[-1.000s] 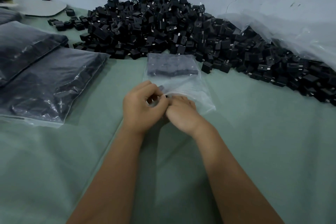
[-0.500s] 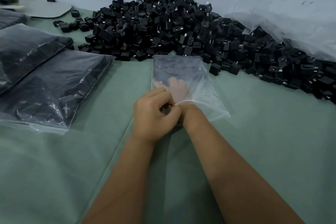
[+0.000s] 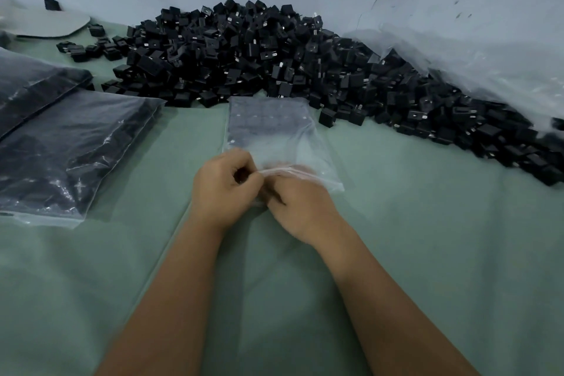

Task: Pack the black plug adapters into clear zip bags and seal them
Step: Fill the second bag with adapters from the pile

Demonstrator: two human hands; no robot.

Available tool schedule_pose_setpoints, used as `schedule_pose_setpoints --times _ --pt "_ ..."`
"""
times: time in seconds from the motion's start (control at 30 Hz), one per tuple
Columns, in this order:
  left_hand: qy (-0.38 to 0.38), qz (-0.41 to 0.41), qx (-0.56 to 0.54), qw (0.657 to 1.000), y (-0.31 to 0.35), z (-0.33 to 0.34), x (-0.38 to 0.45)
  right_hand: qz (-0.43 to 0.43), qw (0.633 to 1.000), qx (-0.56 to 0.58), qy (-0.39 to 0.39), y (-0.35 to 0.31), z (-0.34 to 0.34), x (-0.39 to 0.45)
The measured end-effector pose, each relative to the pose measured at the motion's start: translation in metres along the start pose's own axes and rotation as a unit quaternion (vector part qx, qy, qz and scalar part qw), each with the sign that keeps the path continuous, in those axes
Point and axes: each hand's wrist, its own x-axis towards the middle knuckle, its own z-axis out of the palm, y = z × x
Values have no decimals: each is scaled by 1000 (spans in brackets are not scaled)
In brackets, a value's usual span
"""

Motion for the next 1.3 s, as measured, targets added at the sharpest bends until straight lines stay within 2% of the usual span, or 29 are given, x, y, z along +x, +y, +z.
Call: schedule_pose_setpoints --times 0.1,0.2,0.3,0.37,0.47,0.6,0.67,0.7,0.8,0.83,0.9,0.93,1.0,1.03,1.17,1.3 --pt "-98 -78 30 992 -3 1 2 -14 996 2 84 12 -13 -29" --pt "-204 -158 24 966 7 1 12 1 974 7 226 24 -34 -51" --pt "-212 -193 89 954 26 14 22 25 950 12 312 48 -60 -68" --pt "-151 -166 105 969 45 31 21 67 939 6 338 70 -75 -80" --pt "-66 -126 -11 990 78 61 20 194 927 23 320 108 -92 -98" --pt "-94 -134 -137 977 104 107 34 319 904 40 282 162 -116 -109" --pt "-106 -150 -178 967 108 130 48 393 872 42 288 190 -132 -103" --pt "-105 -154 -189 964 107 141 58 439 845 42 303 206 -141 -98" --pt "-69 -155 -144 975 95 166 102 564 743 29 358 260 -173 -88" --pt "-54 -156 -119 979 89 171 120 592 720 25 362 279 -183 -86" --pt "-37 -157 -66 985 76 180 157 617 703 69 346 317 -198 -77" --pt "-37 -146 -43 988 68 185 177 620 697 127 336 333 -202 -70" --pt "-53 -118 -4 992 52 196 212 625 672 229 325 355 -203 -54" --pt "-64 -112 8 992 44 202 226 628 663 245 325 363 -200 -46" --pt "-119 -187 44 974 20 229 242 639 671 197 319 376 -190 -16" --pt "-159 -140 72 975 36 250 238 606 730 152 278 372 -181 6"
